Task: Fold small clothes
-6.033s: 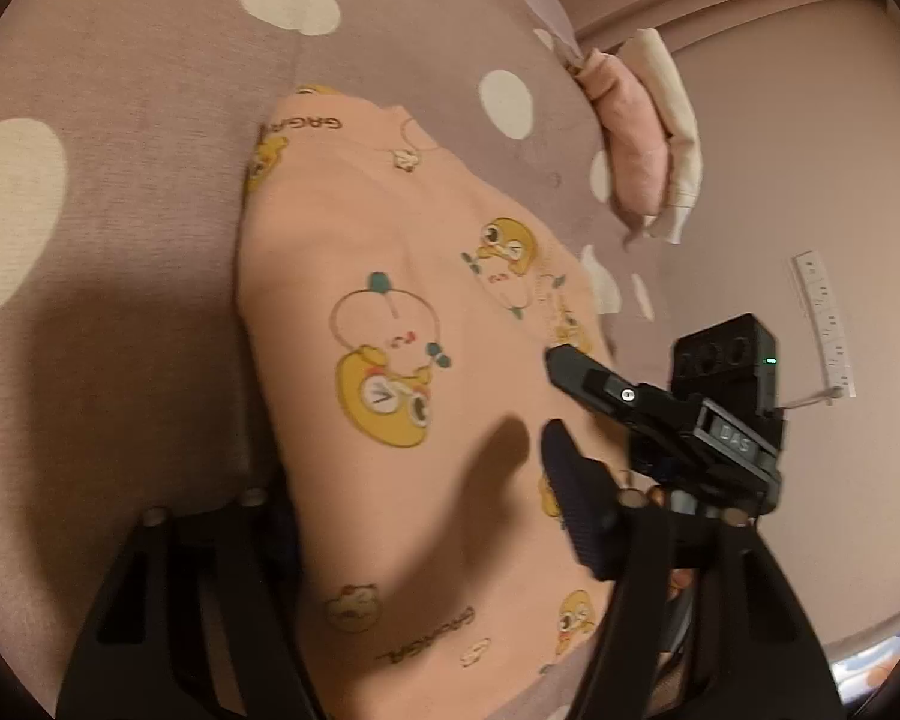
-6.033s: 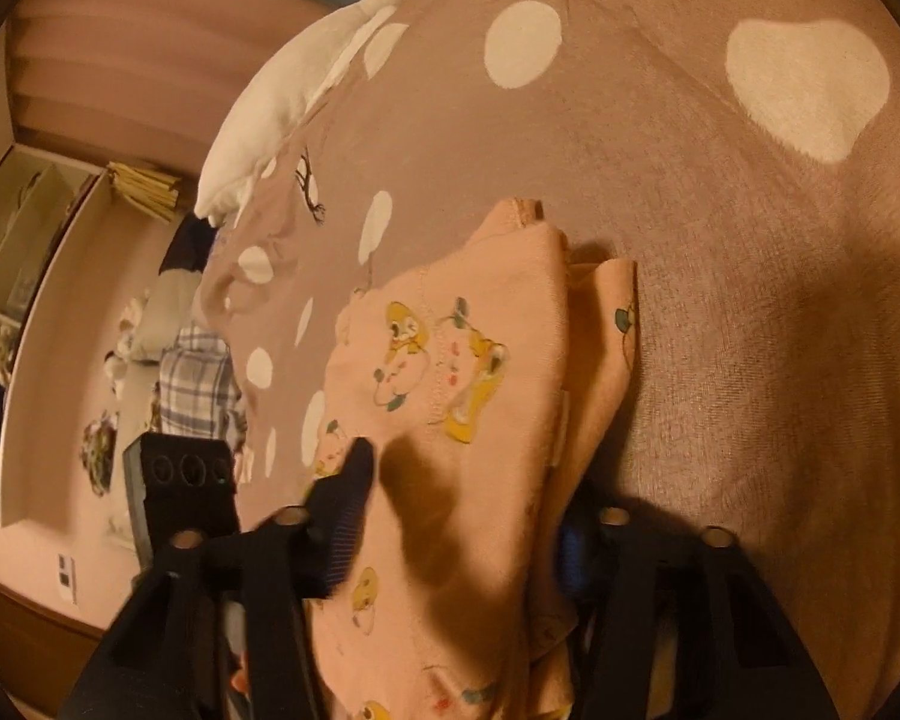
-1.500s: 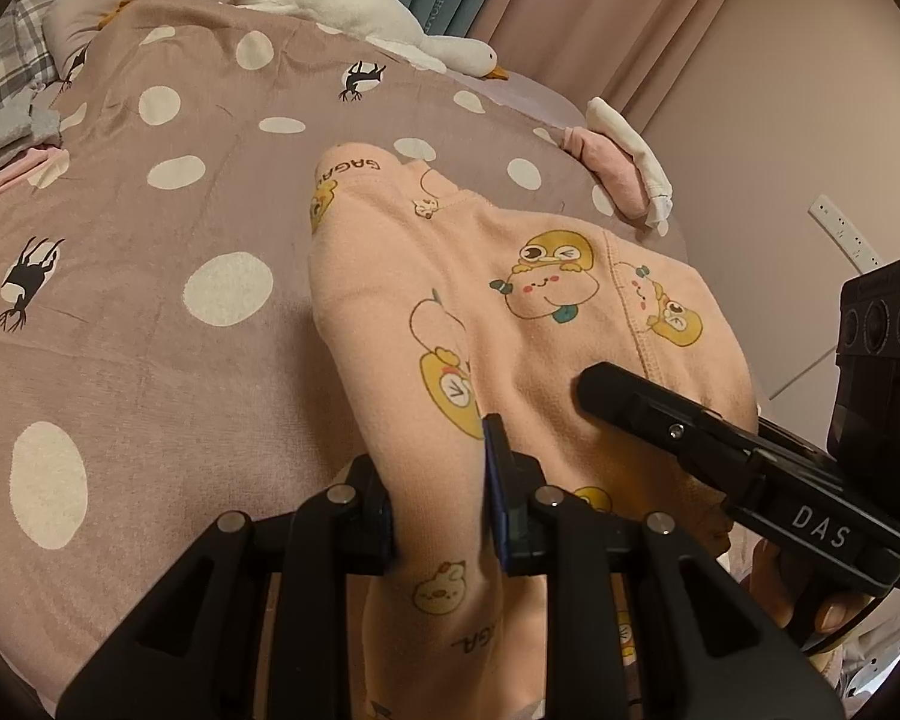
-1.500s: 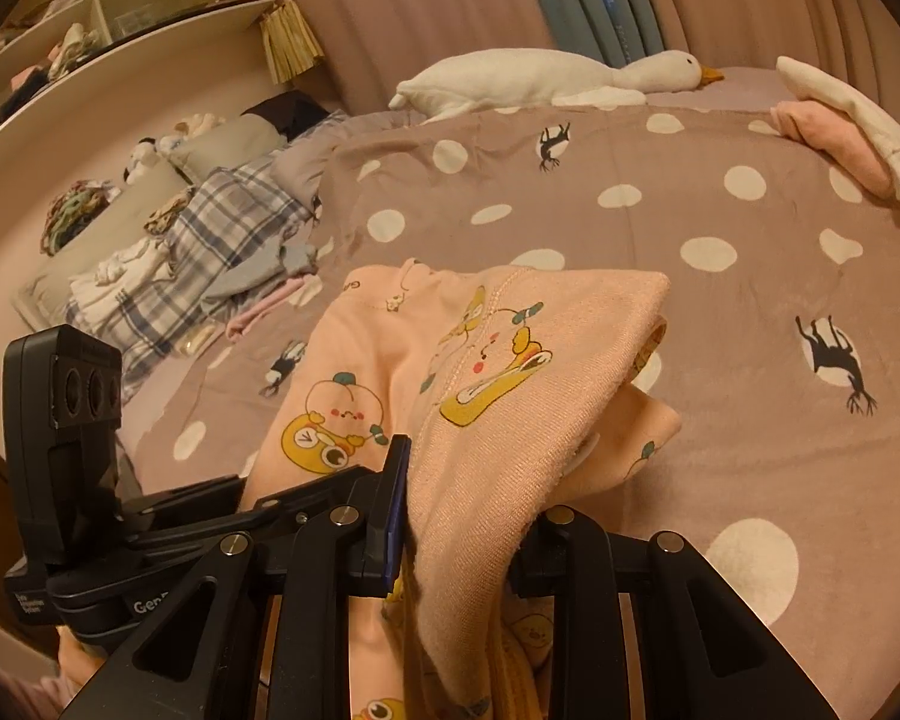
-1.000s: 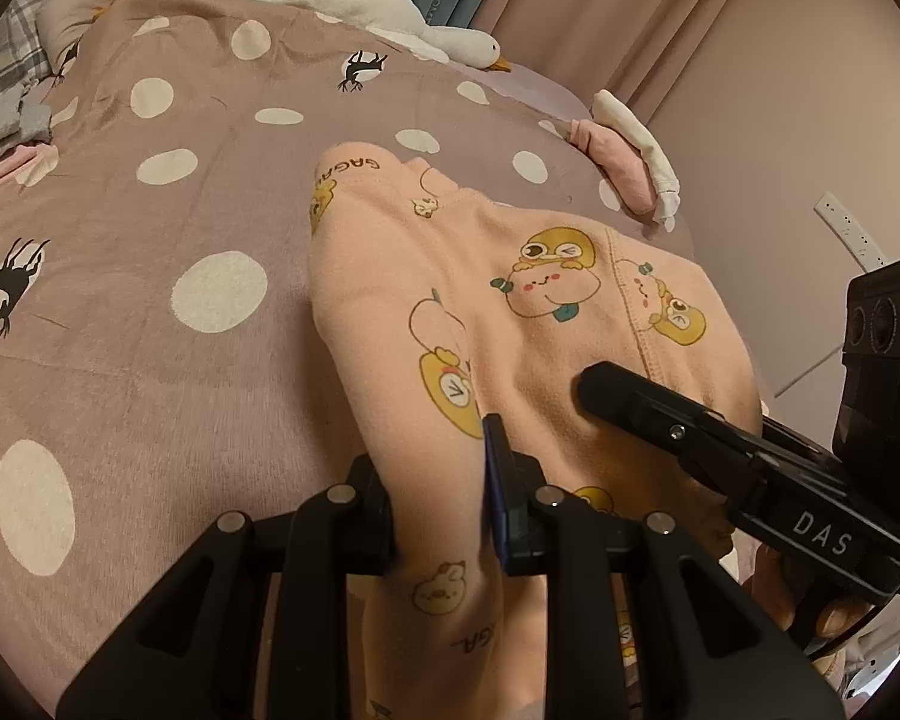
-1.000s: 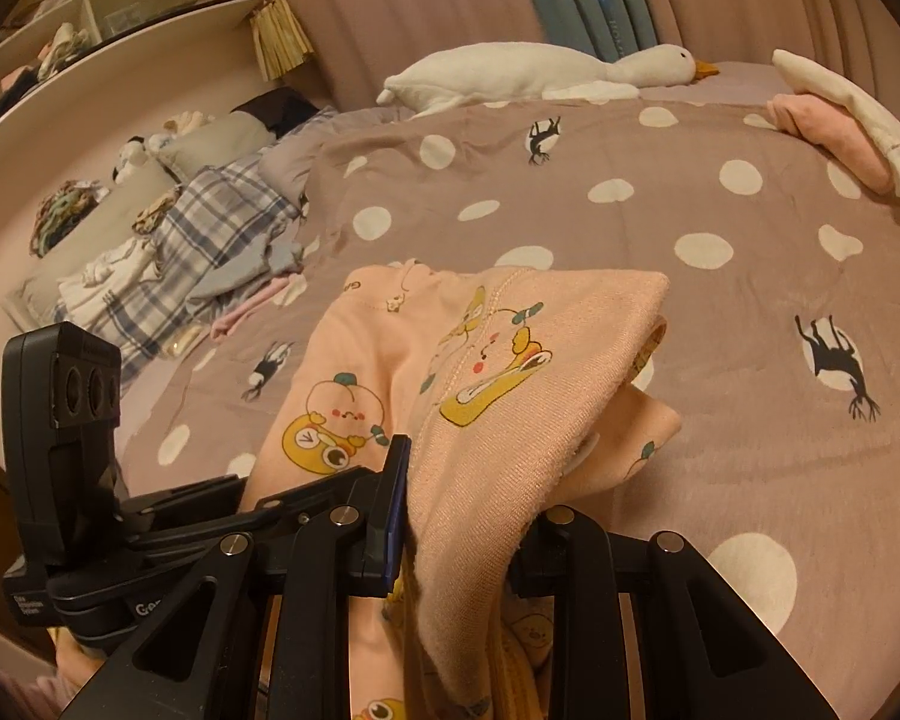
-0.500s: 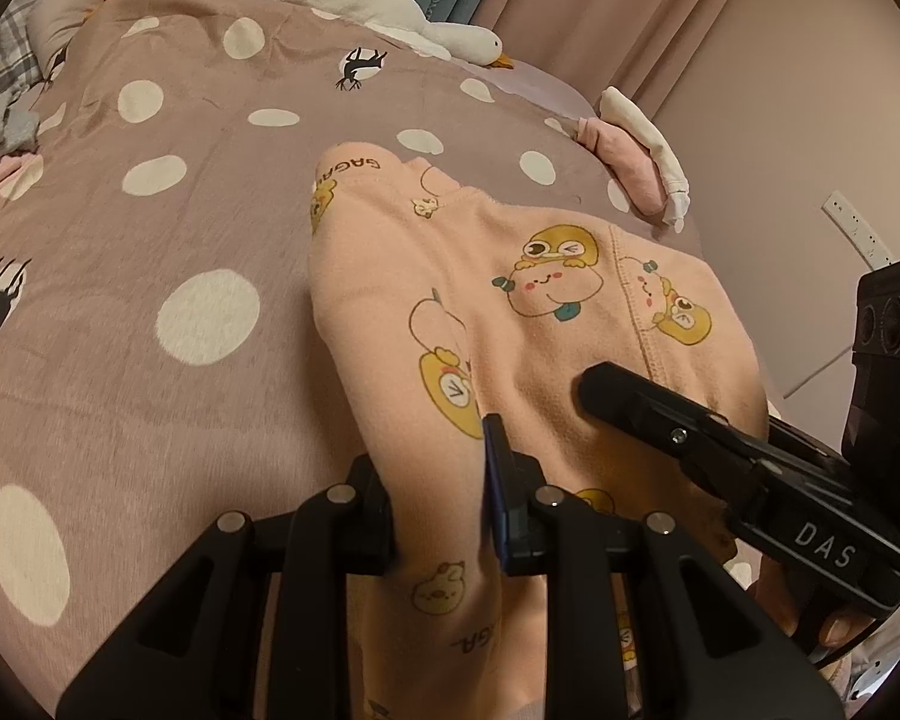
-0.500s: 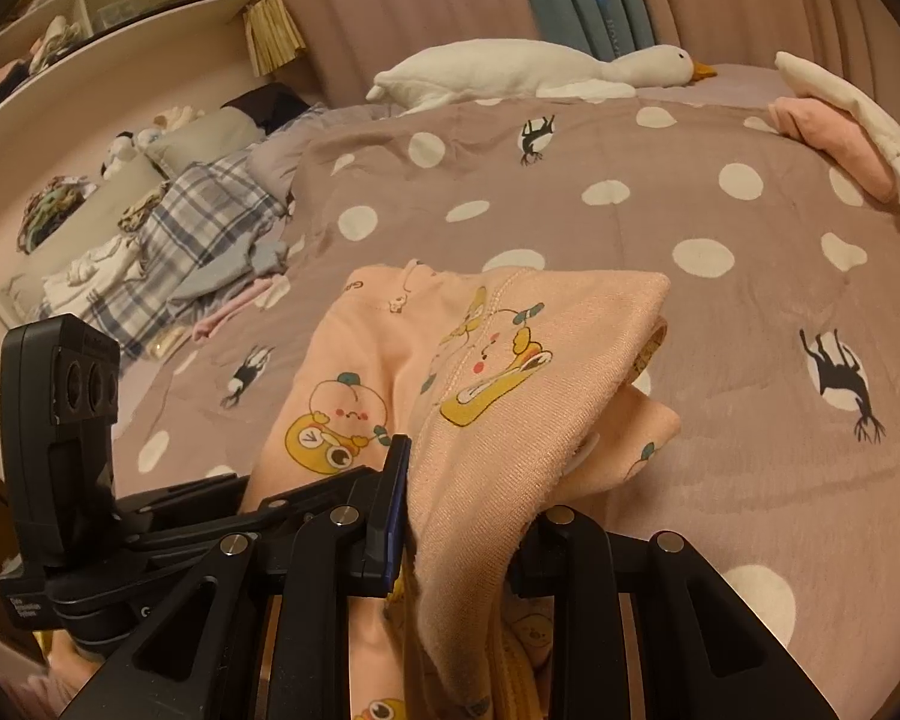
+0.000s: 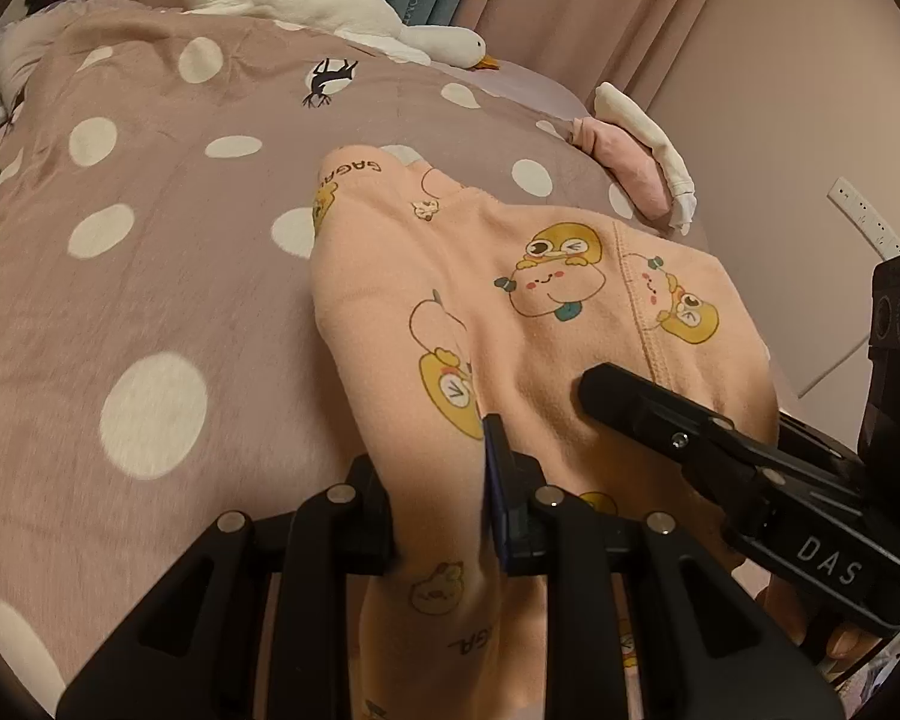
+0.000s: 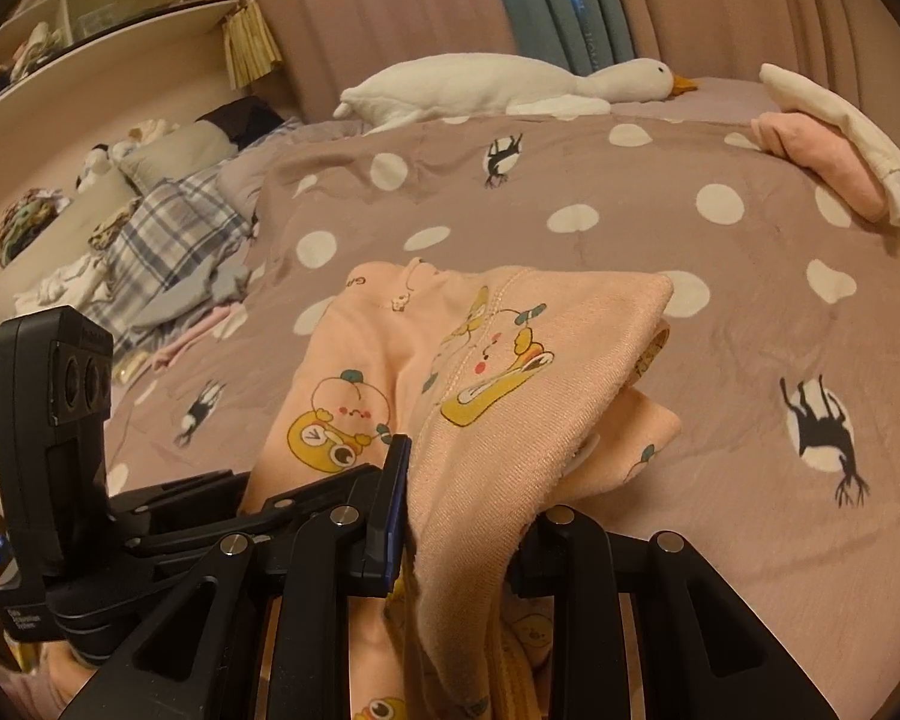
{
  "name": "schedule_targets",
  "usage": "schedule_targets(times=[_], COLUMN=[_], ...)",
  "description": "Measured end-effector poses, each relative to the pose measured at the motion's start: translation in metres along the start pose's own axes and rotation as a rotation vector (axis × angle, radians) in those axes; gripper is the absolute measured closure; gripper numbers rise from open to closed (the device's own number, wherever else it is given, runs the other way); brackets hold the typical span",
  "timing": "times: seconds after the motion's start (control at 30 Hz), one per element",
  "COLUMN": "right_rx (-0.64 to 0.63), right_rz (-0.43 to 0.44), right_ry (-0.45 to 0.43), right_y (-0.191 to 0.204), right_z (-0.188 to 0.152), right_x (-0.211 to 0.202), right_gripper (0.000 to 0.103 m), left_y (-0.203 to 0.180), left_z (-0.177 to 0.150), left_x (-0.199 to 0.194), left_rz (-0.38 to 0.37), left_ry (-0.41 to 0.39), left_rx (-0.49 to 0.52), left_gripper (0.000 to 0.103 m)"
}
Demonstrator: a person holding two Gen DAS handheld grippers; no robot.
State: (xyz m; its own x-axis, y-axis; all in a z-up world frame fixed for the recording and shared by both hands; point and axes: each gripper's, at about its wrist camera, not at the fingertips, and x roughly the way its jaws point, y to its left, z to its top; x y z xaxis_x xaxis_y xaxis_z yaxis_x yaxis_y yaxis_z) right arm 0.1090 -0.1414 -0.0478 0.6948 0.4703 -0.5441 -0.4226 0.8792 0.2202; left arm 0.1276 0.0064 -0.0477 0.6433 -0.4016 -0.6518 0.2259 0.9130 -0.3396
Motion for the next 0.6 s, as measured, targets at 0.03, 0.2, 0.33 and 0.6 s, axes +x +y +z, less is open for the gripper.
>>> schedule_targets(times=[0.03, 0.2, 0.33, 0.6], right_rx=[0.000, 0.000, 0.000, 0.014], right_rz=[-0.003, -0.014, -0.020, -0.028], right_ry=[-0.003, -0.018, -0.033, -0.041], right_y=[-0.002, -0.013, -0.020, -0.033], right_z=[0.002, 0.015, 0.023, 0.034], right_x=[0.001, 0.009, 0.014, 0.029], right_gripper=[0.075, 0.075, 0.075, 0.075], left_y=[0.000, -0.002, -0.003, -0.001], left_z=[0.004, 0.019, 0.030, 0.046], left_x=[0.004, 0.018, 0.028, 0.051], left_rz=[0.000, -0.003, 0.000, 0.008], left_ry=[0.001, -0.001, -0.004, 0.012], left_rx=[0.003, 0.013, 0.017, 0.012], left_gripper=[0.080, 0.080, 0.080, 0.080])
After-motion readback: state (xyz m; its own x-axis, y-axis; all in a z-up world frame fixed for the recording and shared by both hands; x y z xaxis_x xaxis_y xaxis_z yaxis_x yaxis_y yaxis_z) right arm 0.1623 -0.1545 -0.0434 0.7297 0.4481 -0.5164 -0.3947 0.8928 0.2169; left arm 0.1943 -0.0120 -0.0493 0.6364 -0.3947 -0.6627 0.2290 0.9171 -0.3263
